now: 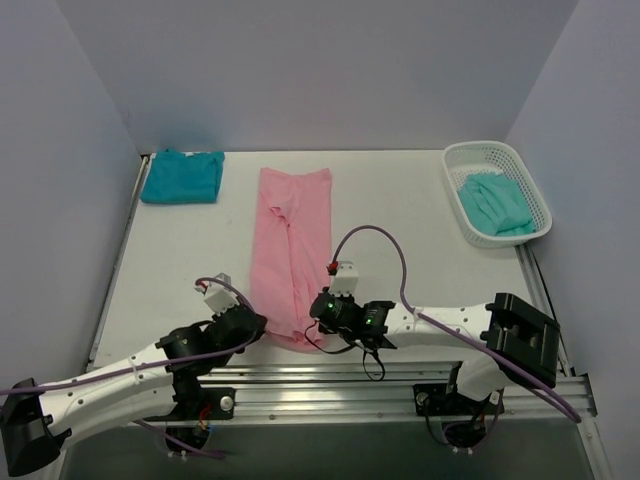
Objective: Fold and stack the t-shirts
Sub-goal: Fold the tshirt
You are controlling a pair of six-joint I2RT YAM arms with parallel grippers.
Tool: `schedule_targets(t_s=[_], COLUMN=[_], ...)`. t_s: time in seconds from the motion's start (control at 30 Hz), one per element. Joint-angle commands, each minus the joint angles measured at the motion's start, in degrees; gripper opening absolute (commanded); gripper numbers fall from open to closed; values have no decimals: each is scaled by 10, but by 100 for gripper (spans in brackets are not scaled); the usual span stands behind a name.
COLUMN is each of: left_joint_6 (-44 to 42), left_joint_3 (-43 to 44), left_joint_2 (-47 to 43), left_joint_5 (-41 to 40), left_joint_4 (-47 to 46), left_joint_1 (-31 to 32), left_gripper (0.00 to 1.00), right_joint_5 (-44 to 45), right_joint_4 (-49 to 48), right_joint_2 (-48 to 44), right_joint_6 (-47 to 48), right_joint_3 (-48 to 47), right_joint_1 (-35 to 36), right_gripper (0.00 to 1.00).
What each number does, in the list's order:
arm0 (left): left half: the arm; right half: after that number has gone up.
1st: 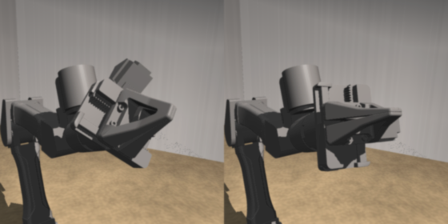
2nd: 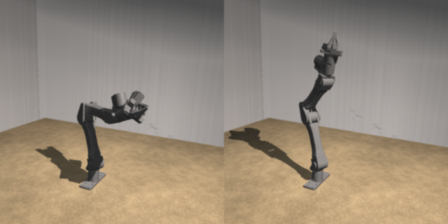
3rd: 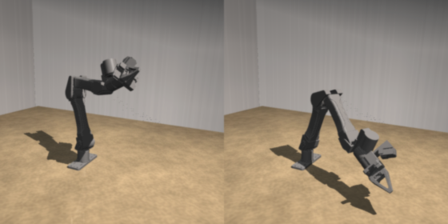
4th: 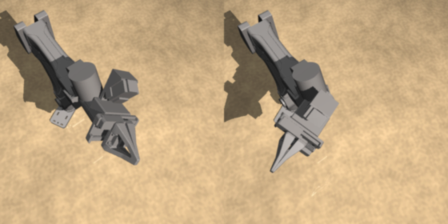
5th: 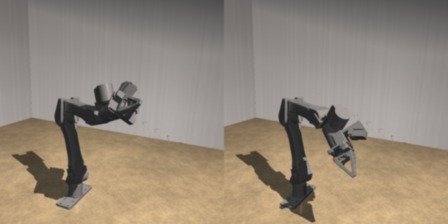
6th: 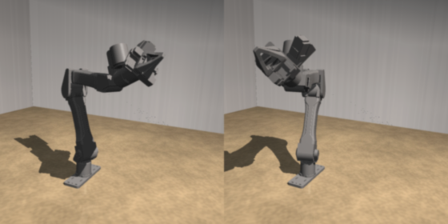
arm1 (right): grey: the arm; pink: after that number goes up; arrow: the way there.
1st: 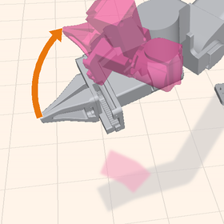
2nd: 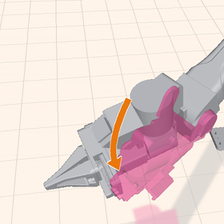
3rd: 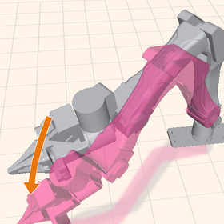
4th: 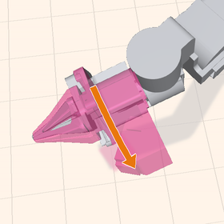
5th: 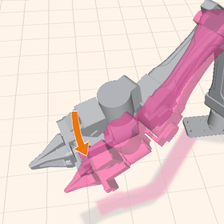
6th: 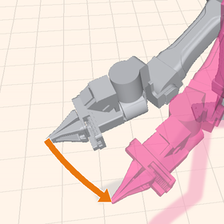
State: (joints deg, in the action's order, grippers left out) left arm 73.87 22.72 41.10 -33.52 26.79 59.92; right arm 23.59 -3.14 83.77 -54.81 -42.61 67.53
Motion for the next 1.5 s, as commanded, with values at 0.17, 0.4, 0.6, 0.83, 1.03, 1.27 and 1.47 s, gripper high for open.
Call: schedule_targets(t_s=[0.17, 0.4, 0.6, 0.83, 1.03, 1.27, 1.47], left_joint_6=[-46, -130, -164, -171, -195, -209, -224], left_joint_3=[65, 102, 115, 130, 194, 233, 263], left_joint_2=[1, 59, 143, 245, 337, 361, 367], left_joint_5=[-33, 72, 134, 180, 209, 219, 225], left_joint_4=[-8, -97, -182, -304, -333, -346, -342], left_joint_1=[-40, -169, -239, -297, -325, -339, -354], left_gripper=[8, 2, 2, 2, 2, 2, 2], right_joint_5=[15, 3, -28, -58, -67, -69, -65], right_joint_4=[26, 29, 16, -7, 1, 24, 61], right_joint_2=[-22, -11, 40, 118, 168, 203, 240], right_joint_6=[16, 77, 124, 145, 164, 174, 189], right_joint_3=[-11, -65, -111, -160, -220, -269, -327], right_joint_1=[-23, -77, -134, -165, -184, -196, -216], right_gripper=[0, 0, 0, 0, 0, 0, 0])
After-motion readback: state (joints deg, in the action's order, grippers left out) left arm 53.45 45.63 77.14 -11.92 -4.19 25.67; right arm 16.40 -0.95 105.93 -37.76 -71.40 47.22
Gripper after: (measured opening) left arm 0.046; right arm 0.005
